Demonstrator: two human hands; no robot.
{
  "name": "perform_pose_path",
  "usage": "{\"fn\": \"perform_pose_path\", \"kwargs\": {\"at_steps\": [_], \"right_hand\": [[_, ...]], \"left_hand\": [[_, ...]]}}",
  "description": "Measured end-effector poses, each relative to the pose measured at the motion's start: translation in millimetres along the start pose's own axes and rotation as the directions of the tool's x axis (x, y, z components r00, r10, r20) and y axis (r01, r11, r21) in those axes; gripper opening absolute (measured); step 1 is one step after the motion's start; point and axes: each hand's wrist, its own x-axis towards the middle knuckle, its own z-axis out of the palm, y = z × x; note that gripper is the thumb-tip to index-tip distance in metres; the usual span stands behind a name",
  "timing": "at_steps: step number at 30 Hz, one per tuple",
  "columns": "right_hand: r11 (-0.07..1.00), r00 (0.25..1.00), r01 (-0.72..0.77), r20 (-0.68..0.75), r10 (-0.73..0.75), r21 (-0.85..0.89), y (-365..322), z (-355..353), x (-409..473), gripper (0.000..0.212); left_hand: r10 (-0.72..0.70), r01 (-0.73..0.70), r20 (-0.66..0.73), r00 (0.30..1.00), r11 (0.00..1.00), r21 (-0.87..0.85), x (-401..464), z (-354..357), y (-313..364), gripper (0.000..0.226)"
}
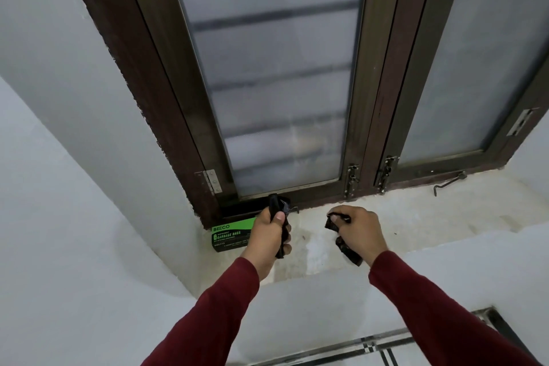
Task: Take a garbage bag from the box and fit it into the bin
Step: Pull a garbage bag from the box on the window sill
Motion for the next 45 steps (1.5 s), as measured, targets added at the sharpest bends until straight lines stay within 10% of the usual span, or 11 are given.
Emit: {"fn": "perform_pose_path", "kwargs": {"at_steps": [10, 14, 20, 24, 27, 31, 36, 38, 41, 45], "right_hand": [[0.957, 0.987, 0.106, 0.147, -0.067, -0.27, -18.3, 0.1, 13.0, 0.029], [0.941, 0.975, 0.195, -0.052, -0.218, -0.277, -23.1, -6.2, 26.5, 0.03], [0.639, 0.77, 0.454, -0.087, -0.632, -0.62, -13.0, 6.0, 31.1, 0.029], [0.462, 0.882, 0.336, 0.101, -0.461, -0.821, 10.7, 15.3, 29.7, 0.036], [0.746, 0.981, 0.188, 0.165, -0.106, -0.639, 22.3, 19.6, 38.5, 0.041], [0.966, 0.975, 0.176, 0.169, -0.144, -0.189, 26.9, 18.0, 37.5, 0.045], [0.918, 0.993, 0.101, 0.023, -0.119, 0.383, -0.3, 11.4, 5.7, 0.04], [0.739, 0.967, -0.191, 0.254, 0.028, 0.646, -18.1, 5.2, -6.0, 0.017], [0.645, 0.757, -0.511, 0.653, 0.025, 0.568, -30.4, -4.5, -13.0, 0.034], [0.646, 0.801, -0.466, 0.598, 0.019, 0.604, -36.1, -10.6, -10.8, 0.023]], "left_hand": [[-0.062, 0.065, 0.037, 0.997, 0.995, -0.075, -0.6, -4.5, 0.3, 0.01], [-0.027, 0.027, -0.014, 1.0, 1.0, 0.0, 3.1, -9.7, -4.5, 0.018], [-0.055, 0.052, -0.017, 0.998, 0.991, -0.123, 4.6, -11.8, -7.0, 0.012], [-0.027, 0.025, -0.014, 1.0, 0.994, -0.104, 3.6, -10.6, -7.7, 0.015], [-0.021, 0.019, -0.027, 0.999, 0.995, -0.097, 4.6, -12.9, -8.5, 0.02], [-0.029, 0.028, -0.006, 1.0, 0.995, -0.099, 5.6, -12.6, -7.7, 0.017], [-0.004, 0.006, 0.016, 1.0, 0.996, -0.087, 7.1, -11.2, -5.1, 0.017], [0.021, -0.019, 0.034, 0.999, 0.998, -0.055, 6.8, -11.1, -4.3, 0.017], [0.045, -0.043, 0.066, 0.997, 0.998, -0.035, 7.0, -12.1, -3.8, 0.017], [0.085, -0.084, 0.065, 0.994, 0.996, -0.015, 6.7, -16.7, -2.8, 0.015]]}}
